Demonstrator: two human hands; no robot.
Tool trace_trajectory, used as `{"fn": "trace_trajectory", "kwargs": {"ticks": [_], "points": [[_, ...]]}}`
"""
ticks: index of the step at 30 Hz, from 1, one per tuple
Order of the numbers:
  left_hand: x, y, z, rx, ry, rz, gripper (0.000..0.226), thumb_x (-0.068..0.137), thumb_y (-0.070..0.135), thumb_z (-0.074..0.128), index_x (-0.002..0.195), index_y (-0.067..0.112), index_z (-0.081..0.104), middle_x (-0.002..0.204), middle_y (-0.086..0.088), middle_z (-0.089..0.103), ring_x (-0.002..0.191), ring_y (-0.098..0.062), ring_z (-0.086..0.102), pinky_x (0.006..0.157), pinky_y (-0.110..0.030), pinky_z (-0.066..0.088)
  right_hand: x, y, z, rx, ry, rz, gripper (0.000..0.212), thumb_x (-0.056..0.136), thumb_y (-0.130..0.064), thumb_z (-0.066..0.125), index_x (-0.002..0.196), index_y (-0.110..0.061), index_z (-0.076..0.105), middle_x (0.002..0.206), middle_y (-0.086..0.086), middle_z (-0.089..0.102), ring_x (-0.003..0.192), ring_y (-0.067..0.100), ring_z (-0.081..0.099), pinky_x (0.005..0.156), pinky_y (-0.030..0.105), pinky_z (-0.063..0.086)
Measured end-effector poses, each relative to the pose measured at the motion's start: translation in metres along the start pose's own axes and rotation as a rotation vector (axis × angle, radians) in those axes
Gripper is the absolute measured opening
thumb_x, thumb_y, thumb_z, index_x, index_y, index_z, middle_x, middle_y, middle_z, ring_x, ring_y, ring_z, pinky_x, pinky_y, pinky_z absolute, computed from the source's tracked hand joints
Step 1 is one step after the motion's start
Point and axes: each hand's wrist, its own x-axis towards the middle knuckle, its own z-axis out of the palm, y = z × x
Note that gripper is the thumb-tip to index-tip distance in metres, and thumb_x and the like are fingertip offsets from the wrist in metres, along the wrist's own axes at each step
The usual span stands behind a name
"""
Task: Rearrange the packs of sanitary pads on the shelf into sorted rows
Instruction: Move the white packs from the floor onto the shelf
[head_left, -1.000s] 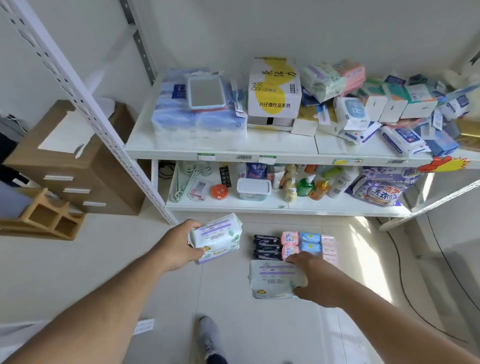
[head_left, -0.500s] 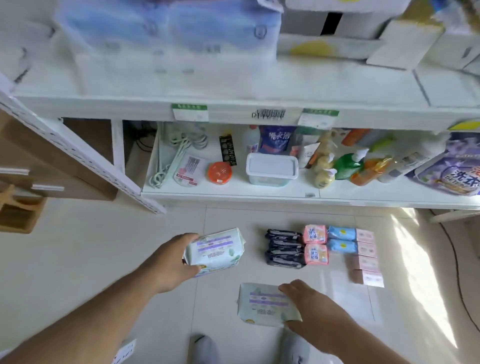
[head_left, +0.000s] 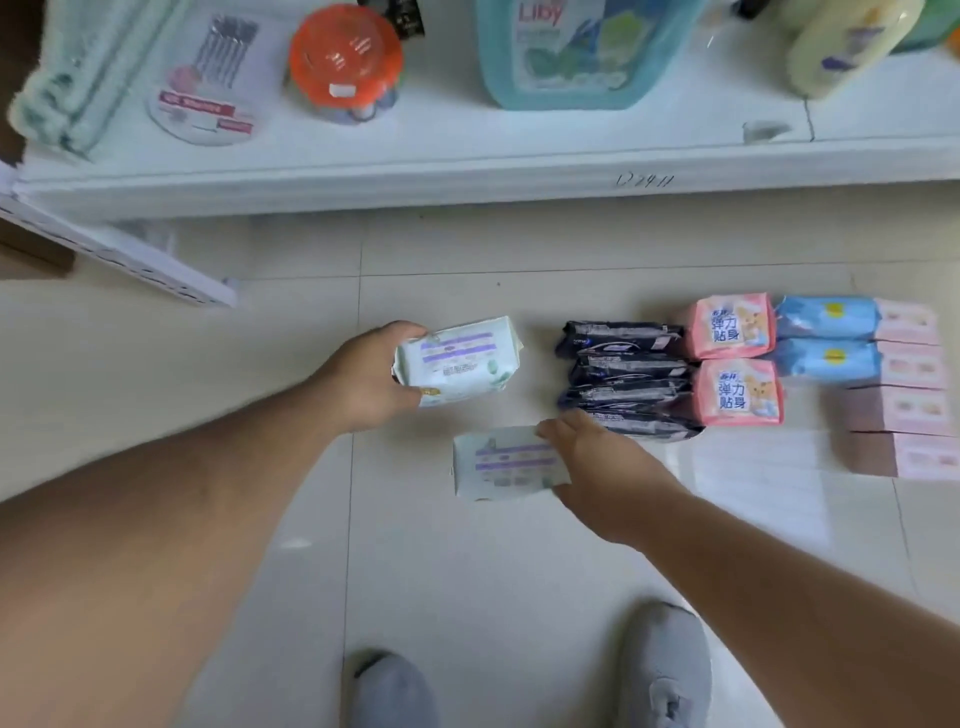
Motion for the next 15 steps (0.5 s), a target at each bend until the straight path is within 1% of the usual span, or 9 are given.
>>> {"fn": "trace_trajectory", "kwargs": {"ticks": [3, 6, 9, 13, 15], "points": [[0.041, -0.006, 0.015, -0.009, -0.001, 0.004, 0.065, 0.074, 0.014, 0.075, 0.13, 0.035, 0.051, 0.109, 0.008, 0.064, 0.098, -0.014, 0.063, 0.083, -0.028, 0.053, 0.034, 0.007, 0.008, -0.051, 0.038, 0.01, 0.051, 0.091, -0.019, 0.063, 0.135, -0.022, 0.039, 0.128, 0.0, 0.04, 0.095, 0.032, 0.062, 0.075, 0.044, 0.055], [0.076, -0.008, 0.027, -0.017, 0.009, 0.009, 0.071, 0.073, 0.015, 0.078, 0.134, 0.034, 0.049, 0.113, 0.007, 0.064, 0.1, -0.014, 0.063, 0.086, -0.029, 0.053, 0.065, 0.013, 0.012, -0.072, 0.063, 0.027, 0.053, 0.088, -0.011, 0.065, 0.133, -0.021, 0.039, 0.126, 0.001, 0.04, 0.09, 0.031, 0.063, 0.069, 0.042, 0.054], [0.102, -0.009, 0.038, -0.046, 0.004, 0.012, 0.074, 0.073, 0.013, 0.079, 0.136, 0.032, 0.047, 0.116, 0.004, 0.063, 0.102, -0.017, 0.062, 0.09, -0.032, 0.053, 0.088, 0.013, 0.013, -0.073, 0.067, 0.048, 0.055, 0.086, -0.005, 0.063, 0.133, -0.02, 0.039, 0.125, 0.002, 0.04, 0.088, 0.032, 0.063, 0.062, 0.039, 0.05], [0.124, -0.015, 0.052, -0.063, -0.01, -0.013, 0.072, 0.074, 0.009, 0.079, 0.136, 0.031, 0.048, 0.117, 0.003, 0.062, 0.105, -0.02, 0.06, 0.083, -0.028, 0.05, 0.106, 0.009, 0.016, -0.077, 0.051, 0.07, 0.061, 0.08, 0.008, 0.055, 0.134, -0.016, 0.038, 0.126, 0.005, 0.038, 0.089, 0.035, 0.061, 0.062, 0.038, 0.044], [0.13, -0.015, 0.057, -0.065, -0.01, -0.007, 0.07, 0.076, 0.007, 0.078, 0.136, 0.029, 0.048, 0.118, 0.004, 0.061, 0.105, -0.019, 0.059, 0.082, -0.026, 0.047, 0.112, 0.006, 0.017, -0.07, 0.043, 0.096, 0.065, 0.077, 0.01, 0.058, 0.134, -0.015, 0.037, 0.127, 0.006, 0.036, 0.09, 0.036, 0.06, 0.062, 0.038, 0.044]]}}
